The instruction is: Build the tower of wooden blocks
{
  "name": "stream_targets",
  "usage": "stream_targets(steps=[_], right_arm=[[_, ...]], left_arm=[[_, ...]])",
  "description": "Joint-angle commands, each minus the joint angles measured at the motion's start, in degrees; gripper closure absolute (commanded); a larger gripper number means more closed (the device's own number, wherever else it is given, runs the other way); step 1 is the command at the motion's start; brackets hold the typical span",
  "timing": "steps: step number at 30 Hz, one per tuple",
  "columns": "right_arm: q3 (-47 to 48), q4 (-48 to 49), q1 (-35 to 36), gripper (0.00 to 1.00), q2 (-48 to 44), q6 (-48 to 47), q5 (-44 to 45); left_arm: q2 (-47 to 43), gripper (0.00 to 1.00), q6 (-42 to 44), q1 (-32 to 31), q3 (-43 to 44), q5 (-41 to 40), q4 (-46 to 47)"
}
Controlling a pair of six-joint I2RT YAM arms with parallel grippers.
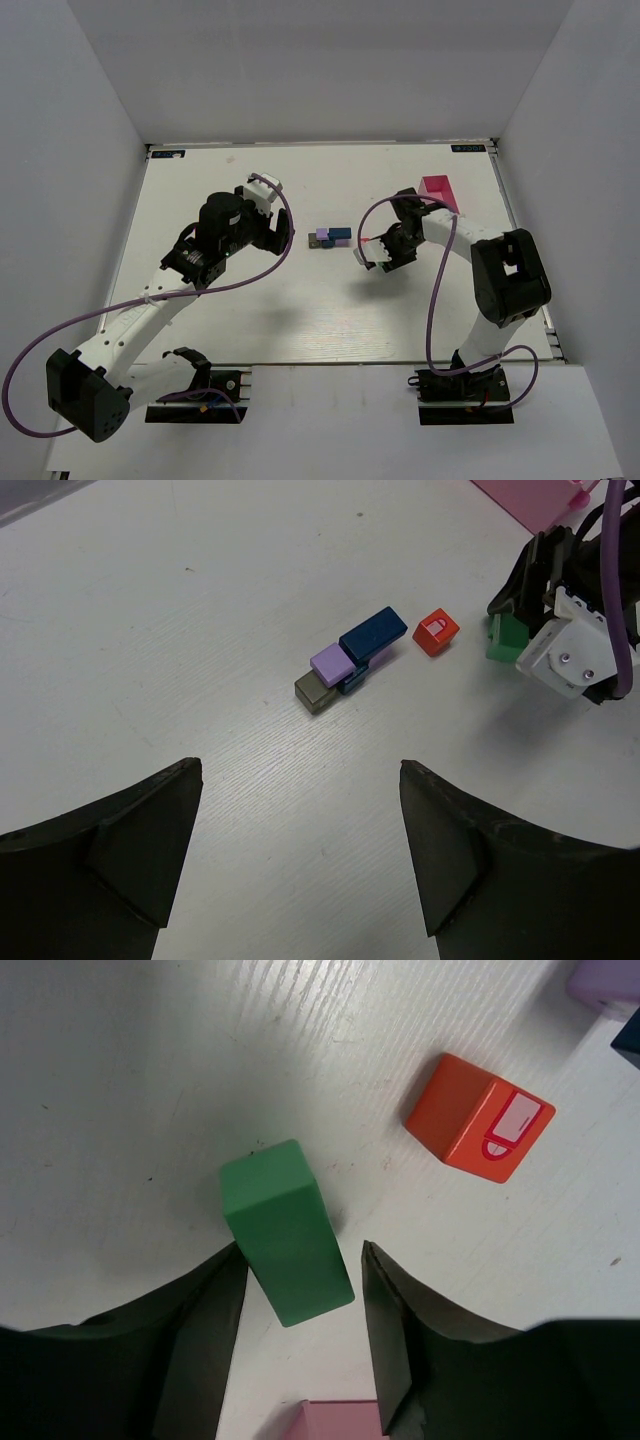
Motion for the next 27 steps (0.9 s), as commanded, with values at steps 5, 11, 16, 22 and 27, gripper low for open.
stream_targets(steps=[5, 11, 16, 22, 27], right_arm=[[2.71, -0.66, -0.95, 0.67, -0.78, 1.29, -1.1], [5.27, -5.67, -0.6, 1.0, -4.81, 5.59, -5.93], [5.35, -3.75, 1.68, 1.0, -12.81, 18.13, -14.98], [11.13, 0.56, 7.83, 1.0, -13.27, 33.88, -14.3], [21.25, -5.75, 12.58, 1.0, -4.66, 43.03, -10.33]], left_arm=[[-1.07, 0.1, 0.28, 0.25, -0.08, -0.02, 0.87], [-1.07, 0.1, 0.28, 0.25, -0.61, -0.03, 0.87], [-1.07, 0.1, 0.28, 0.25, -0.61, -0.55, 0.87], [-1.07, 0.1, 0.8, 0.25, -0.61, -1.17, 0.87], [-1.07, 0.1, 0.81, 0.25, -0.61, -1.7, 0.87]])
